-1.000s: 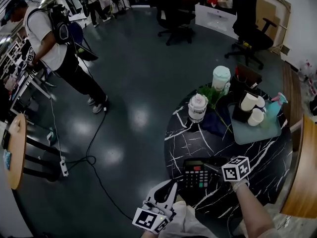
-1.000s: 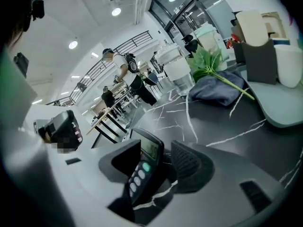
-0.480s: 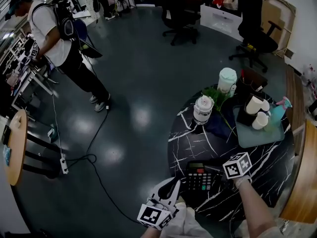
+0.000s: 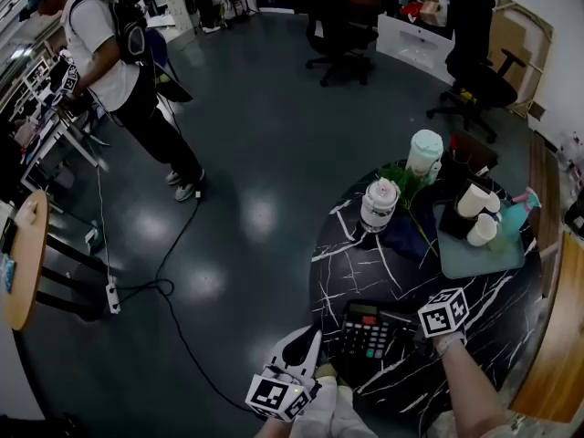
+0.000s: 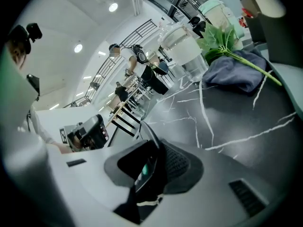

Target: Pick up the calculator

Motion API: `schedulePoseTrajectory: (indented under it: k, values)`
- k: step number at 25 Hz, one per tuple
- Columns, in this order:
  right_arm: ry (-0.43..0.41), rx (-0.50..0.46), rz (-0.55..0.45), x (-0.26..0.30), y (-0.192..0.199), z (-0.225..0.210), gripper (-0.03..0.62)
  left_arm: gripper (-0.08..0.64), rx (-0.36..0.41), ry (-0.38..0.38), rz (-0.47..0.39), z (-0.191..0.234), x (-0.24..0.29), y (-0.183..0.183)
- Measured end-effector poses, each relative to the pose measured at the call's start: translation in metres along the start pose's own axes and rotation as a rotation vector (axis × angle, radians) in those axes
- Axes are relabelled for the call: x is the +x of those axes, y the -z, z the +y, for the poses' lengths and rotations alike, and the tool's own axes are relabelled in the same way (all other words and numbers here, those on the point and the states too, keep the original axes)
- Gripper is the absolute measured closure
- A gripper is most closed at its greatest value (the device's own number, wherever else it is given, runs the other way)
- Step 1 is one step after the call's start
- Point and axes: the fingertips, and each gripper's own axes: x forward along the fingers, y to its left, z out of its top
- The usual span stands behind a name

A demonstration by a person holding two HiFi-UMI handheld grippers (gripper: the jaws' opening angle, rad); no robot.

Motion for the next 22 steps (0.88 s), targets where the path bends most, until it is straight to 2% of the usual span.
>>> schedulePoseTrajectory:
  k: [7,14,22]
  values:
    - [-0.05,0.028,-0.101,-0.006,-0.003,0.017,0.538,0.552,0.004,-0.021,0.001,0.008,-0.007,-0.007]
    - [-0.058,0.075,-0.203,-0.02,-0.006,0.017,0.545,0.552,0.012,0.001,-0.007,0.003,-0.006,-0.016]
    - [-0.076,0.156,-0.405,-0.062,-0.025,0.018,0.545,0.552,0.017,0.011,-0.009,0.001,-0.004,-0.026]
